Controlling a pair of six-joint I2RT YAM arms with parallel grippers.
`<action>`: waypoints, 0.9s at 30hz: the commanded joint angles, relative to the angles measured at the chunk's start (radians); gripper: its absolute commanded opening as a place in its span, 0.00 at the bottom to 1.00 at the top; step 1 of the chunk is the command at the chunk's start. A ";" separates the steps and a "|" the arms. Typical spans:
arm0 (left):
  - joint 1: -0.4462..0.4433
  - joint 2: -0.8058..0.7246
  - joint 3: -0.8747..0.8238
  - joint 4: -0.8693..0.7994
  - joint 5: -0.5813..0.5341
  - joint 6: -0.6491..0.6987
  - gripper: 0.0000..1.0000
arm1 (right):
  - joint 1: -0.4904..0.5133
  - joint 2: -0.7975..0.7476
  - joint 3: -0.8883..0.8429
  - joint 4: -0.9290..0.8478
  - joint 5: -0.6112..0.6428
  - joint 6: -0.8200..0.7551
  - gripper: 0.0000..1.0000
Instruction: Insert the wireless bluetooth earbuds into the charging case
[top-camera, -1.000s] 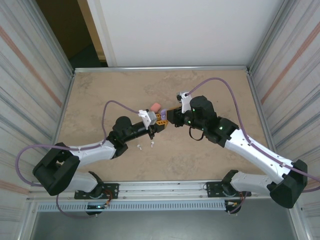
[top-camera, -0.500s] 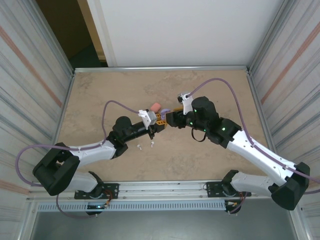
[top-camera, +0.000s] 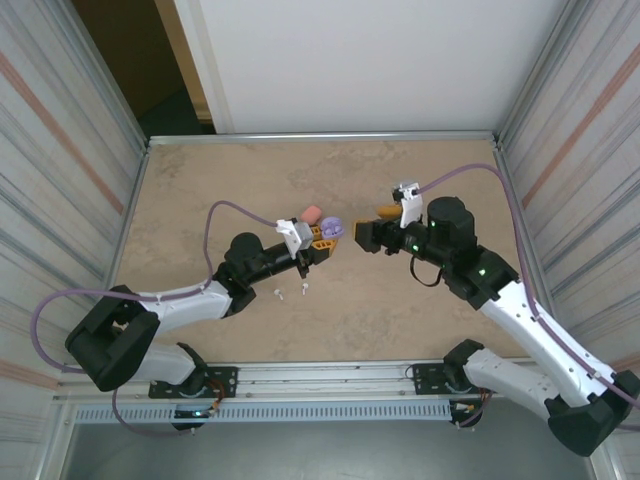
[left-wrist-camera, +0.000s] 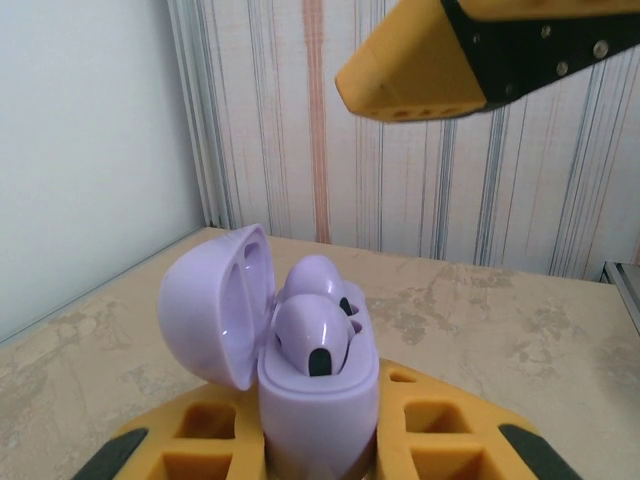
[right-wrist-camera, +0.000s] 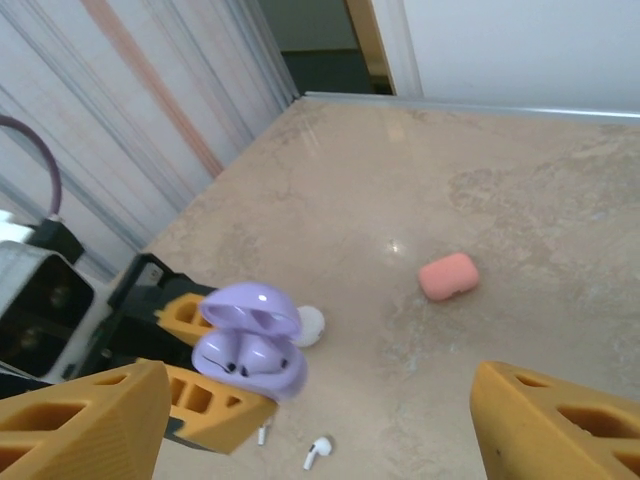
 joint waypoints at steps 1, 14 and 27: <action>-0.004 -0.025 0.017 0.046 0.003 -0.016 0.00 | -0.048 -0.042 -0.040 0.031 -0.081 0.017 0.80; 0.023 -0.116 0.060 -0.006 0.037 -0.048 0.00 | -0.215 -0.186 -0.205 0.111 -0.157 0.129 0.99; 0.136 -0.126 0.391 -0.264 0.218 -0.077 0.00 | -0.254 -0.155 -0.228 0.116 -0.175 0.171 0.99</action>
